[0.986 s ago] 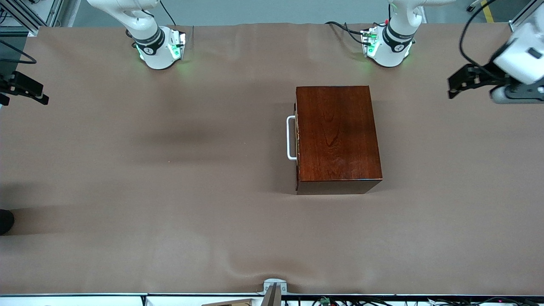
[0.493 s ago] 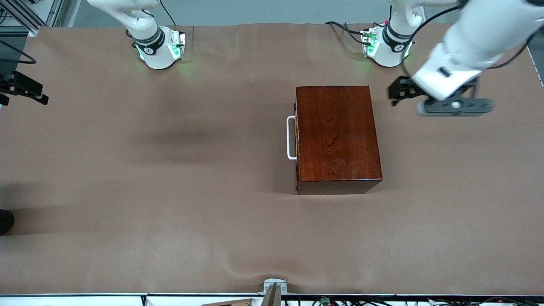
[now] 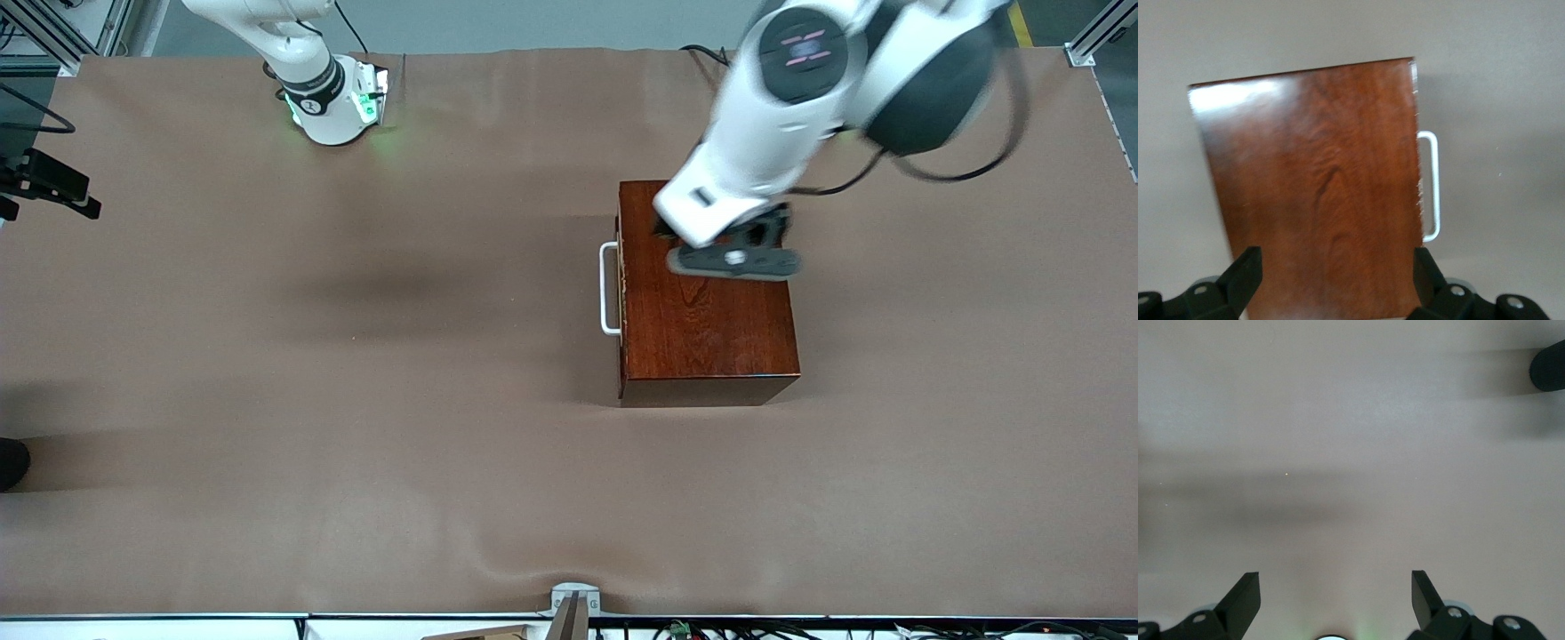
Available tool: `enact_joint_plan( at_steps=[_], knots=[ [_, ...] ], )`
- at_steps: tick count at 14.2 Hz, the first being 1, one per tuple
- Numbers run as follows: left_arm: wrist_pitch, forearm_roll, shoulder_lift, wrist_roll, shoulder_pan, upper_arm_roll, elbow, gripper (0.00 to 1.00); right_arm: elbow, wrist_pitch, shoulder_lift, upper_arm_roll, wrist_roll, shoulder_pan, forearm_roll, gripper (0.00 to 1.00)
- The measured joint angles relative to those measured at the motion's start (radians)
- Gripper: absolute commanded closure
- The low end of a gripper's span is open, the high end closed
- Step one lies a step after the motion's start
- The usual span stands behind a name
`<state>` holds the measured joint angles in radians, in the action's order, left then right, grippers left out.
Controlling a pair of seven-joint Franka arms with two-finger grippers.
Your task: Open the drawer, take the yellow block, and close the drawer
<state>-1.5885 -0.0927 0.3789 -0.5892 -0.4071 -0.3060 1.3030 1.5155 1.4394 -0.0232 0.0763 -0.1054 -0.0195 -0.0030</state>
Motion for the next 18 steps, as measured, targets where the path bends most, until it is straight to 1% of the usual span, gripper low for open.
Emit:
enact_joint_plan(
  at_steps=[2,3,7,8,9,12,18],
  knots=[
    [-0.044,-0.032,0.082,-0.071,-0.081,0.019,-0.036,0.0,0.0,0.0,0.0,0.0,0.0,0.0,0.0,0.0],
    [-0.061,-0.038,0.119,-0.096,-0.13,0.048,-0.055,0.0,0.0,0.0,0.0,0.0,0.0,0.0,0.0,0.0],
    [-0.109,-0.041,0.23,-0.155,-0.36,0.245,-0.108,0.0,0.0,0.0,0.0,0.0,0.0,0.0,0.0,0.0],
    [-0.117,-0.041,0.255,-0.18,-0.407,0.283,-0.119,0.0,0.0,0.0,0.0,0.0,0.0,0.0,0.0,0.0],
    [-0.128,-0.041,0.279,-0.209,-0.442,0.305,-0.13,0.0,0.0,0.0,0.0,0.0,0.0,0.0,0.0,0.0],
    [-0.155,-0.042,0.337,-0.256,-0.485,0.326,-0.155,0.0,0.0,0.0,0.0,0.0,0.0,0.0,-0.001,0.0],
    [-0.154,-0.043,0.389,-0.256,-0.524,0.347,-0.158,0.0,0.0,0.001,0.0,0.0,0.0,0.0,-0.003,0.0]
  ],
)
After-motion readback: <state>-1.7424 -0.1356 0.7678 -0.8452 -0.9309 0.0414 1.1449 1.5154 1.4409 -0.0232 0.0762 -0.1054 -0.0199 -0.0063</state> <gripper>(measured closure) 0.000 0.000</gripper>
